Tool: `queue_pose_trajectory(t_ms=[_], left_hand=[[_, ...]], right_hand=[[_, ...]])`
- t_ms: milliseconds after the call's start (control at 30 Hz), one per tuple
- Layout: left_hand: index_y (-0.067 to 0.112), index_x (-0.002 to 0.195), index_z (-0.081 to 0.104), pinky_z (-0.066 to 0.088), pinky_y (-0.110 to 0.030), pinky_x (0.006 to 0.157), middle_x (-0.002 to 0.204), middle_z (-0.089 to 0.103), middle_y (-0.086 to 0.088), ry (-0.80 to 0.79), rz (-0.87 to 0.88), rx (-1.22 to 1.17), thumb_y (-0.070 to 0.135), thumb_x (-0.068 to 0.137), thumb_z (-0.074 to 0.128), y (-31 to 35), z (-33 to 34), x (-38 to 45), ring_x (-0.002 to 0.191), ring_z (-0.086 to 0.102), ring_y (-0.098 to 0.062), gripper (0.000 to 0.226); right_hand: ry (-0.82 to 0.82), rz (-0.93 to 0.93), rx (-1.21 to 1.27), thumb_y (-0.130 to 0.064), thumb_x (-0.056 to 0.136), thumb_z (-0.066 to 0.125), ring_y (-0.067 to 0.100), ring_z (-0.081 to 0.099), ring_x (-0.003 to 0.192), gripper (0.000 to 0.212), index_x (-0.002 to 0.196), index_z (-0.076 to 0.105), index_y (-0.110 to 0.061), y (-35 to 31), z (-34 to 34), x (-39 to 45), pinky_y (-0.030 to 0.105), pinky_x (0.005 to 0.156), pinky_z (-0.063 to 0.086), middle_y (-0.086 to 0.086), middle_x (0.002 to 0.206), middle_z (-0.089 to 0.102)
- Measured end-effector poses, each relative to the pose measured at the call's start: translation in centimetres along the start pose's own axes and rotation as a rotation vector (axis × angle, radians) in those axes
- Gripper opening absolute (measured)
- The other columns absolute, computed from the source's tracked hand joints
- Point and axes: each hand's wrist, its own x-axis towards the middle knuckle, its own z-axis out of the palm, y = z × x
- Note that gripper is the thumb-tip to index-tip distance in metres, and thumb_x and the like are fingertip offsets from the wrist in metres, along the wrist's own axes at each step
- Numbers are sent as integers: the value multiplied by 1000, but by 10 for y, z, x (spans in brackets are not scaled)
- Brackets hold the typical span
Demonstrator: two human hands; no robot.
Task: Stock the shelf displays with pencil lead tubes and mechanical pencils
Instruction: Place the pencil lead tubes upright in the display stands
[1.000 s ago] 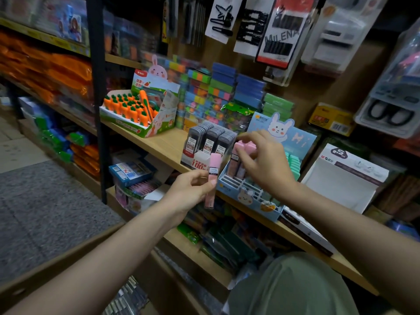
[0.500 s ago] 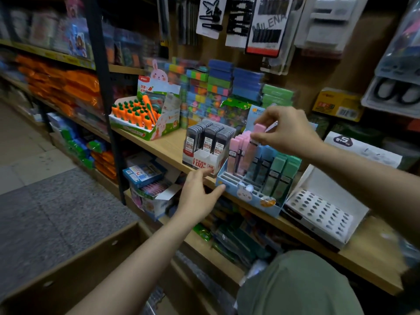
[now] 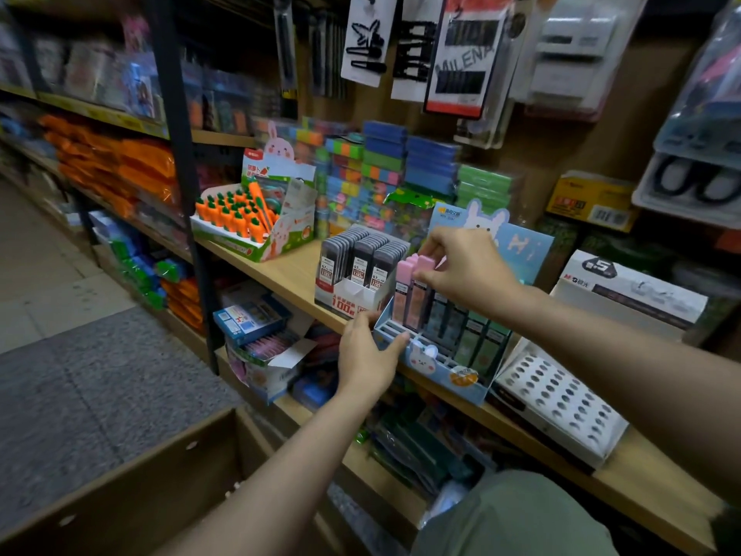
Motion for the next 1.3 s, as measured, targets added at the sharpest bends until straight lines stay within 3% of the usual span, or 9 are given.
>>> queue_pose_trajectory(t_ms=[167, 300, 467, 633, 833, 1000, 1133, 1233, 1300], left_hand=[[23, 109, 53, 43, -26, 82, 113, 56, 3, -7, 21, -8, 34, 83, 74, -2, -1, 1, 103, 53, -13, 36], [25, 109, 53, 42, -24, 82, 113, 56, 4, -5, 24, -8, 35, 82, 74, -2, -2, 1, 99, 50, -10, 35], [22, 114, 52, 40, -23, 83, 116, 53, 4, -4, 40, 24, 34, 83, 73, 1, -3, 1, 109, 52, -14, 39], [24, 133, 44, 40, -22, 96, 127, 38, 13, 48, 285, 62, 33, 90, 66, 9, -13, 0, 117, 44, -6, 49], [23, 151, 27, 15, -25, 116, 158, 21, 10, -125, 669, 317, 37, 93, 57, 37, -26, 26, 145, 14, -6, 66], [20, 152, 28, 13, -26, 119, 159, 23, 6, -216, 703, 412, 36, 93, 58, 42, -26, 41, 146, 13, -9, 68], [20, 148, 35, 16, -19, 113, 154, 32, 6, -236, 725, 384, 31, 91, 59, 43, -26, 45, 142, 21, -7, 63], [18, 144, 42, 22, -26, 117, 150, 39, 4, -250, 715, 342, 24, 92, 54, 46, -29, 51, 141, 28, -8, 54], [17, 145, 41, 22, -31, 118, 151, 38, 2, -261, 676, 327, 20, 95, 47, 51, -29, 58, 141, 27, -9, 50]], right_hand=[[-88, 30, -56, -22, 73, 83, 23, 62, 81, 32, 97, 62, -16, -3, 0, 1, 37, 71, 54, 7, 86, 68], [-68, -10, -222, -18, 73, 82, 33, 64, 81, 24, 86, 66, -6, -7, 5, -1, 44, 71, 55, 15, 80, 69], [-117, -23, -301, -24, 79, 80, 35, 65, 89, 27, 97, 72, -6, -9, 2, -3, 44, 78, 55, 18, 90, 71], [16, -98, -174, -44, 85, 70, 22, 60, 92, 38, 106, 72, -12, 6, -23, 0, 37, 81, 48, 7, 103, 65], [-243, -137, -211, -54, 91, 55, 18, 50, 126, 55, 133, 59, -19, 27, -24, -8, 39, 107, 40, 1, 138, 56], [-255, -142, -244, -61, 90, 49, 20, 49, 129, 57, 132, 60, -24, 31, -18, -16, 48, 105, 40, -4, 138, 57], [-298, -148, -207, -63, 89, 46, 17, 57, 119, 53, 125, 65, -28, 28, -24, -12, 43, 101, 44, -5, 127, 65], [-229, -120, -108, -52, 95, 49, 15, 55, 121, 48, 131, 61, -21, 32, -28, -8, 23, 99, 37, -1, 133, 62], [-221, -83, -108, -46, 99, 47, 18, 52, 126, 48, 136, 56, -17, 36, -28, -6, 24, 97, 35, 2, 138, 58]])
